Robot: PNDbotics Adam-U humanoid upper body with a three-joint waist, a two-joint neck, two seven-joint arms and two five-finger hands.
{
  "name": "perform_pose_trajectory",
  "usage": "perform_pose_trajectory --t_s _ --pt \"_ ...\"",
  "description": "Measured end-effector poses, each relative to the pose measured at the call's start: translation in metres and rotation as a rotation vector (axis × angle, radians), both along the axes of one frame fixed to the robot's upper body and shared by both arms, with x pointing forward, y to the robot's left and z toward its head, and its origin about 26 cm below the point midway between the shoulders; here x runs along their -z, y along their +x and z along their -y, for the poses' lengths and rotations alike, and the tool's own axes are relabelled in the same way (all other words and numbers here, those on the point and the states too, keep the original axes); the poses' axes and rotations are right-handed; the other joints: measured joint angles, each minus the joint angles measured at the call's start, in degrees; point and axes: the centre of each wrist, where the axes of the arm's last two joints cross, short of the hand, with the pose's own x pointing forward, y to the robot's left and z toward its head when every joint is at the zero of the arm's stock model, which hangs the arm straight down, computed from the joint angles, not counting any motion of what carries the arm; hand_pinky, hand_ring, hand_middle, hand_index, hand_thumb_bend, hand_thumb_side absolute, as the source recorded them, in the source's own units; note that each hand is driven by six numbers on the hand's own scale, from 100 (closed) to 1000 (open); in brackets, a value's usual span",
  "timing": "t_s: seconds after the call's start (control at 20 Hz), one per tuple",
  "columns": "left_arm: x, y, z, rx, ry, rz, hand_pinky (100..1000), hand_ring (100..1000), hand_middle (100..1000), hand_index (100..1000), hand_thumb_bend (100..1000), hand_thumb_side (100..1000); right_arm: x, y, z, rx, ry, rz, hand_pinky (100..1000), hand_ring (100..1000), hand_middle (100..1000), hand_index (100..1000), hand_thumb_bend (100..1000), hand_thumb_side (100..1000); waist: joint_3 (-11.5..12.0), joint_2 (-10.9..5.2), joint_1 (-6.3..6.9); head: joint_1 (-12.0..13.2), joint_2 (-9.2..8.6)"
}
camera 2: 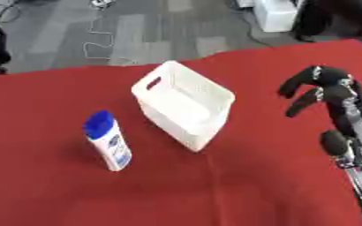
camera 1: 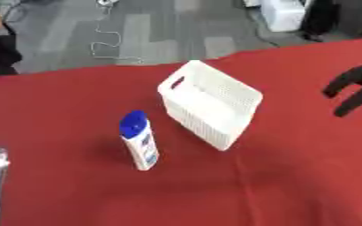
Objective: Pick up objects on the table and place them in the box.
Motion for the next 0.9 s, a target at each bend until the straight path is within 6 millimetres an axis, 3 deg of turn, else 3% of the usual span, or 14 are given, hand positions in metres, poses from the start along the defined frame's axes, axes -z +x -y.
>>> perform_pose_trajectory --t_s 0.9 --pt "-0.0001 0.0000 0.0011 0.016 0.010 -0.004 722 633 638 773 443 1000 -0.0016 0.0006 0.0007 0.002 0.005 0.005 400 525 577 482 436 1000 -0.3 0.00 0.00 0.4 0.00"
